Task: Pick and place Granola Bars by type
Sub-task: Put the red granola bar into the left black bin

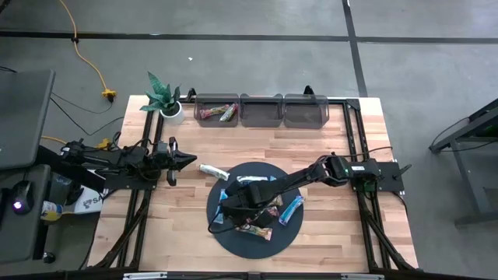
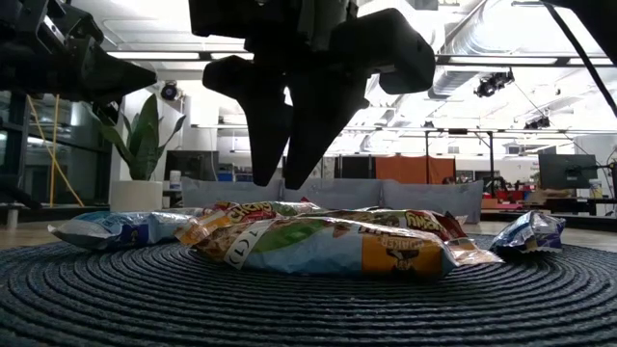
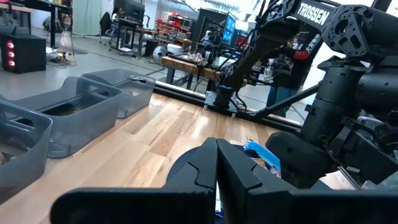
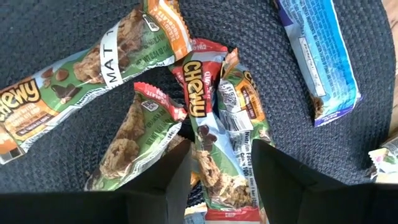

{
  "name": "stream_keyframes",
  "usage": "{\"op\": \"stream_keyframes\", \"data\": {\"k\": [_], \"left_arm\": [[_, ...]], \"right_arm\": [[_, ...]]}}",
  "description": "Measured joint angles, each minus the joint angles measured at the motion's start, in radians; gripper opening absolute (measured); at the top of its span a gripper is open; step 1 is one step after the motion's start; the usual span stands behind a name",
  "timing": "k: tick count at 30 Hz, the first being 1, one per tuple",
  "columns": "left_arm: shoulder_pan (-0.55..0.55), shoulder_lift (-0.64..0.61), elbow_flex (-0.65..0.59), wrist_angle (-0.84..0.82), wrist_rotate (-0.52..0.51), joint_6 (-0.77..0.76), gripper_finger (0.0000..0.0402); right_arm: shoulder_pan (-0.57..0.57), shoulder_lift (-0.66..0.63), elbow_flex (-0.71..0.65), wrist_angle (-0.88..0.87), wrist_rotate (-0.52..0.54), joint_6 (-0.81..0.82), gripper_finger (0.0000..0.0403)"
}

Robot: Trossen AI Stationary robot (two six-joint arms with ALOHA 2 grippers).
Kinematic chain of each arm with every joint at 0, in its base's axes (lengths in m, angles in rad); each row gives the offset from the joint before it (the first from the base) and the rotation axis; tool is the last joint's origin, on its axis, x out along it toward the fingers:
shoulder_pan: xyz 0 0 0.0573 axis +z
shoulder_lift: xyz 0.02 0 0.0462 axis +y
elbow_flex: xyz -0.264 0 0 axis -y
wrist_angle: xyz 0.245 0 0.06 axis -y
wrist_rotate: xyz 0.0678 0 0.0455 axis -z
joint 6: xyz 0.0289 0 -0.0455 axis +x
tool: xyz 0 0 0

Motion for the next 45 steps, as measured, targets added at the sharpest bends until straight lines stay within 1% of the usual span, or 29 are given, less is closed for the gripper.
{"op": "stream_keyframes", "data": {"k": [3, 6, 9, 12, 15, 25, 29, 36, 45], "left_arm": [[0.0, 0.0, 0.0, 0.0, 0.0, 0.0, 0.0001], [0.0, 0.0, 0.0, 0.0, 0.0, 0.0, 0.0001], [0.0, 0.0, 0.0, 0.0, 0.0, 0.0, 0.0001], [0.0, 0.0, 0.0, 0.0, 0.0, 0.0, 0.0001], [0.0, 0.0, 0.0, 0.0, 0.0, 0.0, 0.0001], [0.0, 0.0, 0.0, 0.0, 0.0, 0.0, 0.0001], [0.0, 0.0, 0.0, 0.0, 0.0, 0.0, 0.0001], [0.0, 0.0, 0.0, 0.0, 0.0, 0.0, 0.0001], [0.0, 0.0, 0.0, 0.0, 0.0, 0.0, 0.0001]], "right_arm": [[0.0, 0.0, 0.0, 0.0, -0.006, -0.019, 0.0151], [-0.001, 0.0, 0.0, 0.0, -0.033, -0.055, 0.0151], [-0.003, 0.0, 0.0, 0.0, -0.033, -0.061, 0.0151], [-0.007, 0.0, 0.0, 0.0, -0.059, -0.062, 0.0151], [-0.007, 0.0, 0.0, 0.003, -0.051, -0.08, 0.0151], [-0.016, 0.025, 0.0, 0.003, -0.057, -0.078, 0.0151], [-0.017, 0.037, -0.001, 0.022, -0.03, -0.066, 0.0151], [-0.021, 0.052, -0.001, 0.021, -0.053, -0.051, 0.0151], [-0.022, 0.068, 0.0, 0.011, -0.067, -0.04, 0.0134]]}}
